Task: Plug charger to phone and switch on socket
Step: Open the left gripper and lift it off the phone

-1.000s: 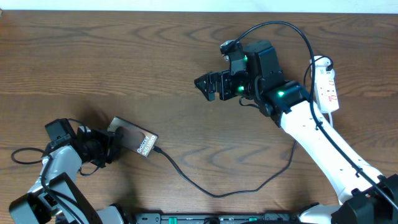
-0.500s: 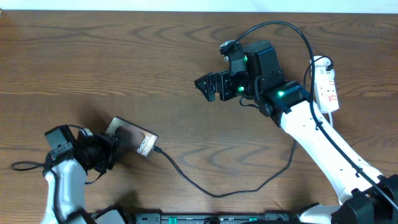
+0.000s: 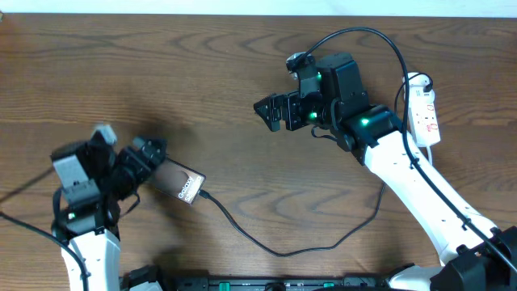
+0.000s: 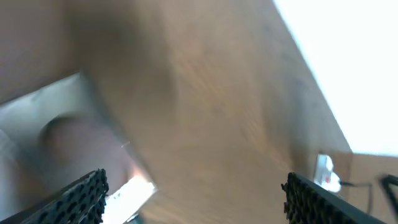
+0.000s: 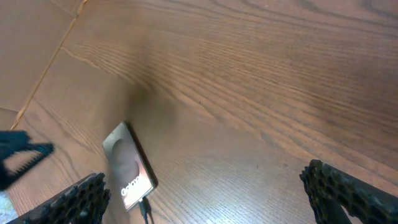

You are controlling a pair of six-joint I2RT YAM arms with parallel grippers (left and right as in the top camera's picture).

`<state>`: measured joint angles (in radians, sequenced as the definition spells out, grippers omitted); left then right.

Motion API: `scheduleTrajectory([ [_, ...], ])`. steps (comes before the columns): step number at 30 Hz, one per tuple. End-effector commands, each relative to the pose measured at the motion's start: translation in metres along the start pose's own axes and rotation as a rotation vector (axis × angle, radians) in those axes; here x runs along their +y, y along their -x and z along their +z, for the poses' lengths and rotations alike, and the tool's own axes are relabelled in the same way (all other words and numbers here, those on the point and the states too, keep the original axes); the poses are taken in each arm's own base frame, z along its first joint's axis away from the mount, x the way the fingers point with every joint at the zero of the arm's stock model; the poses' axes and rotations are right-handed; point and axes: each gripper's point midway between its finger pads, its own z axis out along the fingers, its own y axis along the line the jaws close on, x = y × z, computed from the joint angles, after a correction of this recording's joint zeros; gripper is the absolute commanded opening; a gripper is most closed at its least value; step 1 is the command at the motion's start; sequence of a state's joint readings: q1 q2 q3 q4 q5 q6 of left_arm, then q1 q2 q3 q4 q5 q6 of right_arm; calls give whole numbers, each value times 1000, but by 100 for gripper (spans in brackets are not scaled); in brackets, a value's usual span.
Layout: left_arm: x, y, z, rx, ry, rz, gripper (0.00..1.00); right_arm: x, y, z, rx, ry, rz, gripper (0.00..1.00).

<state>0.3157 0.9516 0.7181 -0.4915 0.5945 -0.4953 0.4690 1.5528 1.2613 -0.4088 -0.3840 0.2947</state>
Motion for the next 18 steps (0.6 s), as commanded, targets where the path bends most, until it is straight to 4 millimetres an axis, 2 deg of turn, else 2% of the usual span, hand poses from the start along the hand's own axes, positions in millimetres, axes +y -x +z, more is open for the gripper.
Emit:
scheduleTrajectory([
  [1,-27,14,-4,-26,33,130,89,12,4,-2,-11,9,-41,99],
  [4,-42,18,-5,-10,128,244,89,11,4,-3,-12,8,-41,99],
  [11,-51,33,-9,45,450,444,89,7,5,-2,-18,-16,-44,99],
  [14,-56,37,-1,74,516,478,89,6,3,-3,-9,-21,-38,99],
  [18,-61,34,19,107,517,499,90,-3,0,-4,5,-43,-21,99],
])
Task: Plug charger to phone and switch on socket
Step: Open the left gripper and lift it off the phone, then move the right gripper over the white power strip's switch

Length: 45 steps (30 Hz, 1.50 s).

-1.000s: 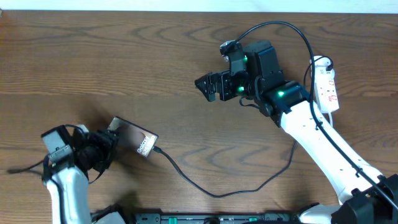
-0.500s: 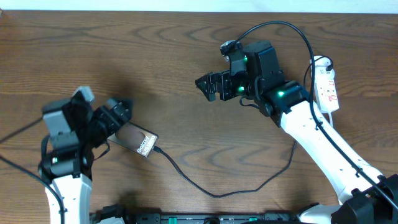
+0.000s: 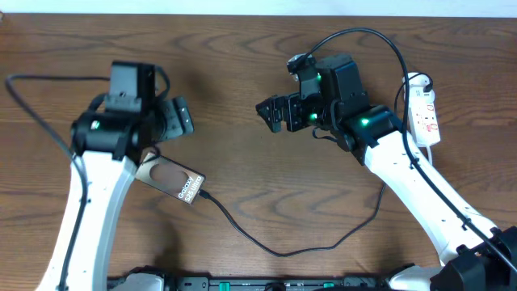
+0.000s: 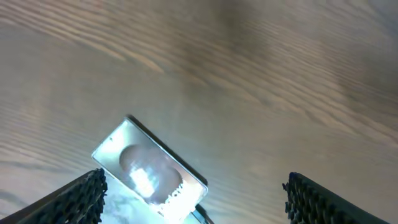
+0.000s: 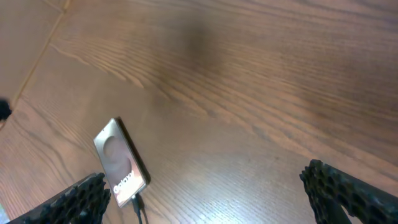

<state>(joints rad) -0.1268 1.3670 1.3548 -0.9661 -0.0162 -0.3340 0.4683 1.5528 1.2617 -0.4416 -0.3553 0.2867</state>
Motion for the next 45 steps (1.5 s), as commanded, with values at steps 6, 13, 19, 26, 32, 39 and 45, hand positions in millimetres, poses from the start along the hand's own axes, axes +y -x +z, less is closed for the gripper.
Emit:
scheduleTrajectory([
  [6,3,7,19,9,81,49,90,2,5,-5,-11,-11,-21,99],
  [13,3,7,21,14,84,49,90,-2,4,-5,-12,-36,-17,99],
  [19,3,7,21,14,84,50,90,-57,-8,-19,24,-231,168,99],
  [26,3,7,21,14,84,49,90,-128,-29,-84,87,-327,393,99],
  [32,3,7,21,14,84,50,90,-167,-42,-155,24,-423,549,99],
  [39,3,7,21,14,84,49,90,-198,-49,-202,-64,-525,652,99],
  [45,3,7,21,14,84,49,90,-199,-51,-203,-56,-512,642,99],
])
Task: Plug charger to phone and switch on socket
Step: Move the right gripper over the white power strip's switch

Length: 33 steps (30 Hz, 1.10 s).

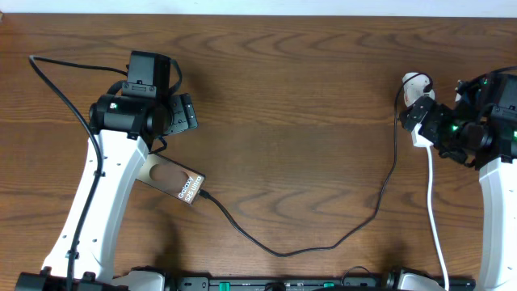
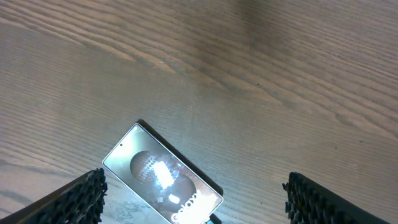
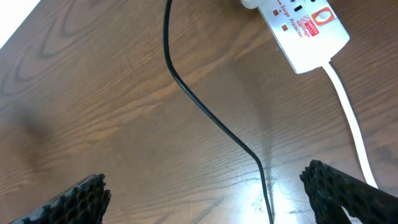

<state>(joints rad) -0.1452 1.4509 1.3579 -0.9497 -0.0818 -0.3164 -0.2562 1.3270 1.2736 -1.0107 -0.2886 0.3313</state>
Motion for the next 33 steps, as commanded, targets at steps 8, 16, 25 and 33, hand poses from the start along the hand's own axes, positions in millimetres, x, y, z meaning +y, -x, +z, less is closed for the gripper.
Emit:
scheduleTrajectory([
  [8,0,6,-5,-22,7,8,90,24,21,-11,-47,186,-219,99],
  [16,0,6,-5,-22,8,8,90,-13,50,-5,126,153,-211,99],
  [25,0,6,-5,-22,8,8,90,-47,101,32,190,138,-187,99],
  [33,0,6,-5,-22,8,8,90,-71,115,79,203,152,-281,99],
])
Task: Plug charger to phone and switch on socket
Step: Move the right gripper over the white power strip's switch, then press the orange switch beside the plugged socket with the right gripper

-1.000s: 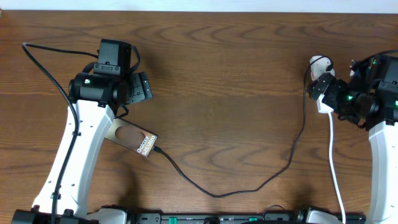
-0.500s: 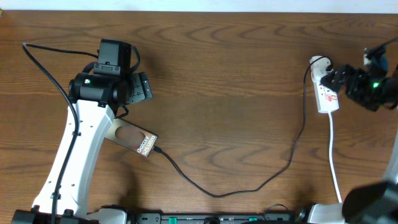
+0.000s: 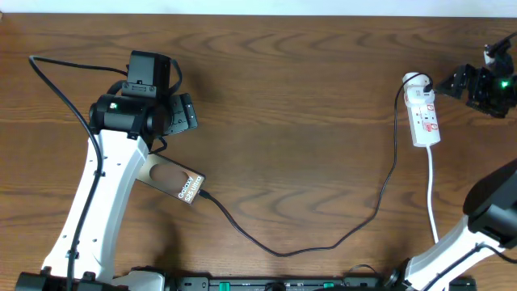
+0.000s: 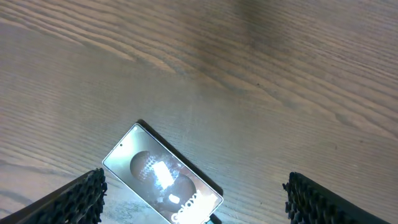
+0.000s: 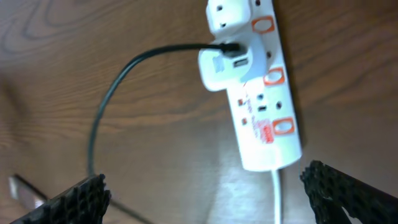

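Observation:
The phone (image 3: pixel 172 183) lies flat at the left, its glossy back reading "Galaxy" (image 4: pixel 163 175). A black cable (image 3: pixel 283 250) meets its lower end and runs to the white charger (image 5: pixel 227 61), which is plugged into the white power strip (image 3: pixel 422 118) at the right. The strip (image 5: pixel 266 109) carries orange-red switches. My left gripper (image 3: pixel 182 115) hangs open above the phone, with its fingers (image 4: pixel 78 199) at the frame's lower corners. Just right of the strip's top end, my right gripper (image 3: pixel 454 82) is open and empty.
The strip's white lead (image 3: pixel 432 190) runs toward the table's front edge. The left arm's own black cable (image 3: pixel 73 69) loops over the far left of the wooden table (image 3: pixel 291 97). The table's back edge lies close behind the right gripper.
My right gripper has moved from the strip's lower end to the upper right of the strip. Its camera now shows the charger and the whole strip. The left arm and phone are unchanged.
At first my left gripper was low beside the phone and my right gripper hung over the table's middle. Then the left gripper stood higher, above the phone. Later the right gripper was at the power strip, and now it is beside the strip's top end.

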You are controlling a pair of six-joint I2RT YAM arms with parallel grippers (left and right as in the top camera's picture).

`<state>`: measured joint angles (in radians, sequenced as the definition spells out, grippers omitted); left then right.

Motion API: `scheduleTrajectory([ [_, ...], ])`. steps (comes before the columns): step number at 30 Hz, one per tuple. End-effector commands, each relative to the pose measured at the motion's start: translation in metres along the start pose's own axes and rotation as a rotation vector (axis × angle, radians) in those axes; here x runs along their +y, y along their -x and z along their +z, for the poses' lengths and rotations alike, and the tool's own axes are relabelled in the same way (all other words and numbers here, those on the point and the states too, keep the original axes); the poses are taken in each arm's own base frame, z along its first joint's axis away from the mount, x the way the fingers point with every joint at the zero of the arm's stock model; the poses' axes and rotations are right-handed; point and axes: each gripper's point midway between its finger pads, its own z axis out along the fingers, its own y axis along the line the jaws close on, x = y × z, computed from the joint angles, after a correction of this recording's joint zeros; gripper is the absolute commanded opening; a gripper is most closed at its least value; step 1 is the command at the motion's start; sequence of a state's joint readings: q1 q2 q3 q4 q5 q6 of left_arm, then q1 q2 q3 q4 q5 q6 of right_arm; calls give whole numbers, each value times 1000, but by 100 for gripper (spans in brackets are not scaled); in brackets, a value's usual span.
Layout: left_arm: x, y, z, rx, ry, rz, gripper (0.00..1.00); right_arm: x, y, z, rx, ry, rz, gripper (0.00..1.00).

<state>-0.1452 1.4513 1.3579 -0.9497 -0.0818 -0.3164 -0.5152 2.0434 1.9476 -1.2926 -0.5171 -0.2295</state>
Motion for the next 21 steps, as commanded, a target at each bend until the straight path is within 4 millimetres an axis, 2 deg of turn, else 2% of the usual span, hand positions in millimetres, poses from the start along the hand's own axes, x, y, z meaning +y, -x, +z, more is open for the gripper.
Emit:
scheduleTrajectory([
  [1,0,6,-5,-22,7,8,90,-9,7,15,3,19,-75,99],
  [10,0,6,-5,-22,7,8,90,-24,29,64,-43,115,-89,99],
  [17,0,6,-5,-22,7,8,90,-29,29,87,-28,140,-87,99],
  [21,0,6,-5,-22,7,8,90,-26,27,94,-15,146,-89,99],
])
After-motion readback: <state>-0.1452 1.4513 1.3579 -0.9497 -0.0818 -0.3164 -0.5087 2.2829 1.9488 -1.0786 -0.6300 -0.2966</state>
